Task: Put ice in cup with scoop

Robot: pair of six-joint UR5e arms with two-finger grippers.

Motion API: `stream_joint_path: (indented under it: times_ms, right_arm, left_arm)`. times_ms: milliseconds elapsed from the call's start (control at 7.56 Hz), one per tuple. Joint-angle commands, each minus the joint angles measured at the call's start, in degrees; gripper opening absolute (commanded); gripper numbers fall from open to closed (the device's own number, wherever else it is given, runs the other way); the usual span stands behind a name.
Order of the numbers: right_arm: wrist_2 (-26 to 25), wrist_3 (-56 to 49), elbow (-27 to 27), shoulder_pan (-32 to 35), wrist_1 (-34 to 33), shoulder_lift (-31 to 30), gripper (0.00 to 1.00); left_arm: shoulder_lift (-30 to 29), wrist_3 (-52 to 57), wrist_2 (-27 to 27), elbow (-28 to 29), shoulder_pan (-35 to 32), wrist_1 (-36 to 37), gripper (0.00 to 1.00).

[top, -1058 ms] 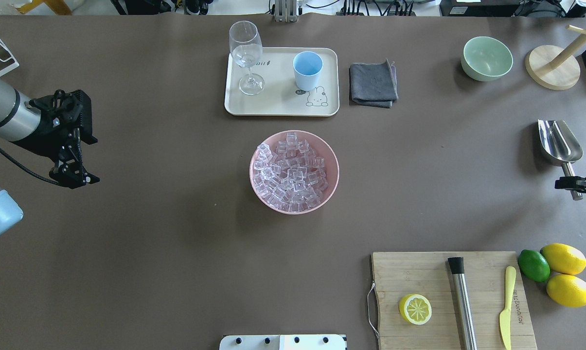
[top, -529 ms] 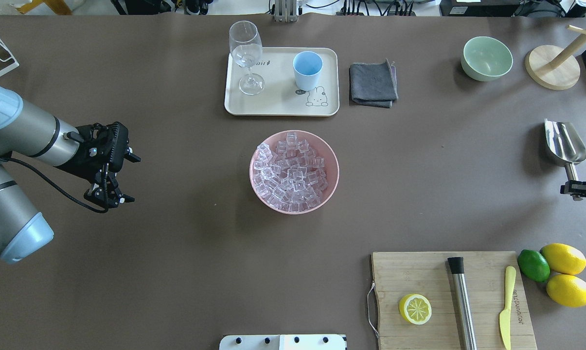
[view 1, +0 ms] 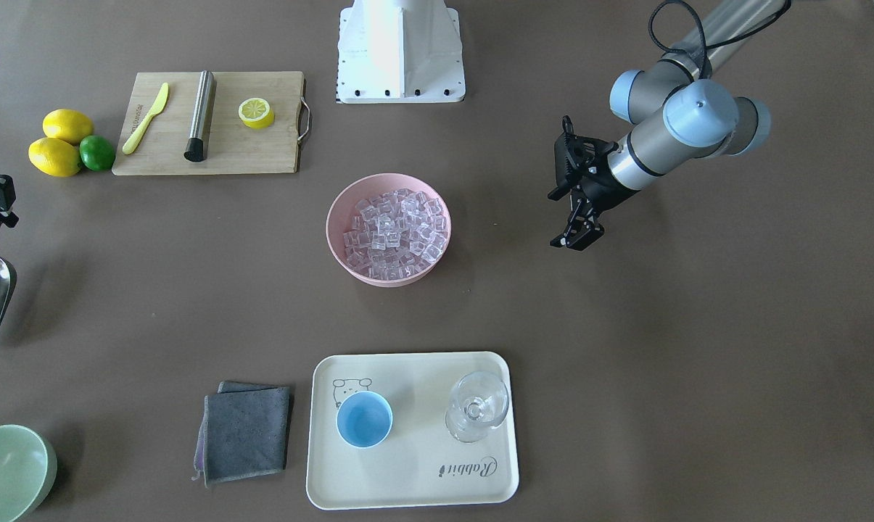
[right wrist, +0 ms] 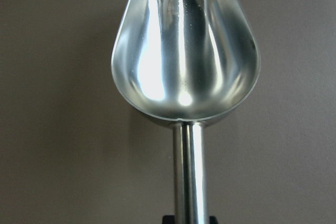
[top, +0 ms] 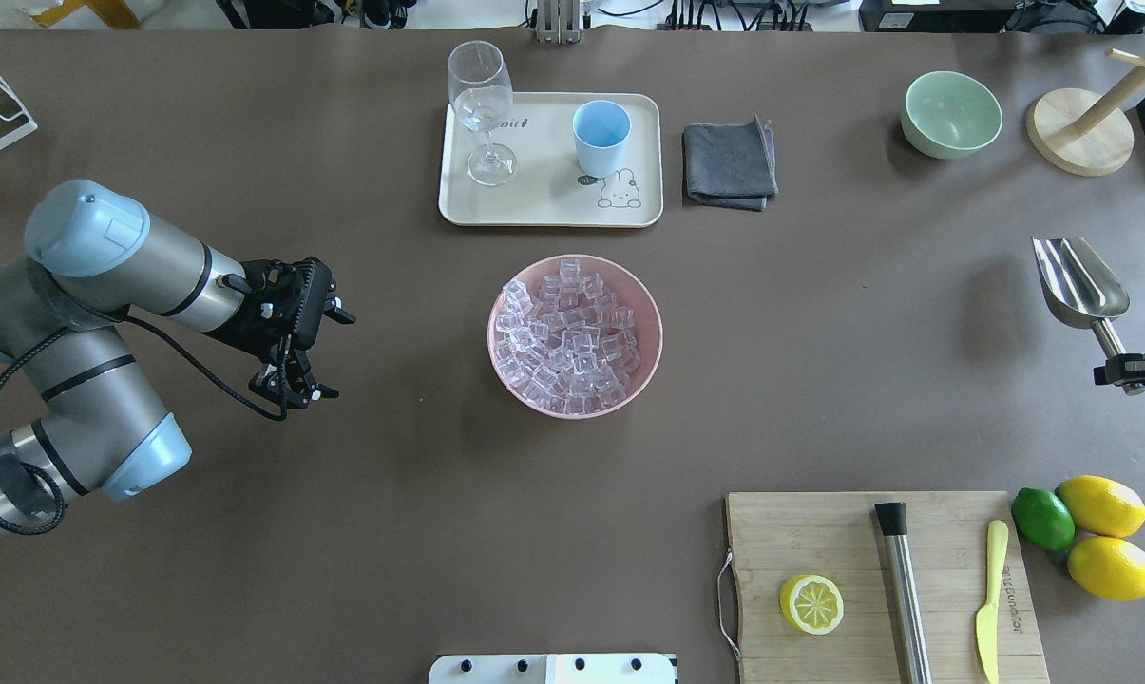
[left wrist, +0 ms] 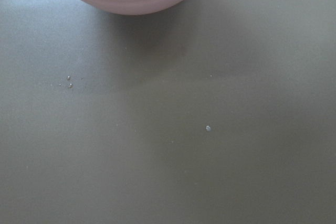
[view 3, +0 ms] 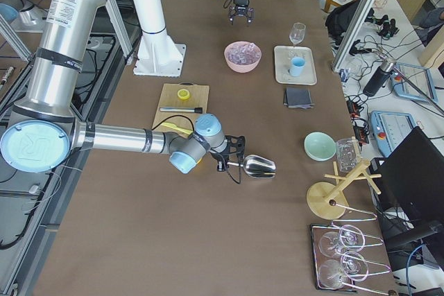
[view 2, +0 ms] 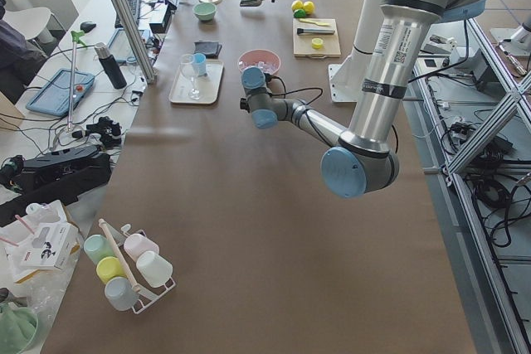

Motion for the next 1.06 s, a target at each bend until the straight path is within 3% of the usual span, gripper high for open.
stream_joint_path:
  times_ms: [0, 529, 794, 926]
  right_arm:
    - [5.14, -21.88, 12.07, 9.63, -21.07, 0.05, 0.0]
    - [9.11, -43.0, 12.12, 17.39, -22.2, -0.04, 0.0]
    - [9.72, -44.73, 12.47, 18.89, -22.29, -0.56, 0.0]
    - [12.42, -44.82, 12.65, 18.99, -22.47, -0.39, 0.0]
  left_arm:
    - [-3.06, -0.06, 1.22, 3.11, 1.64, -4.1, 0.99]
    - [-8.24, -2.77, 4.22, 5.65, 4.82, -3.84, 0.99]
    - [-10.35, -2.96, 4.31, 6.36, 4.73, -1.49, 0.99]
    - [-12.37, -2.88, 4.22, 6.37, 4.47, 1.93, 0.99]
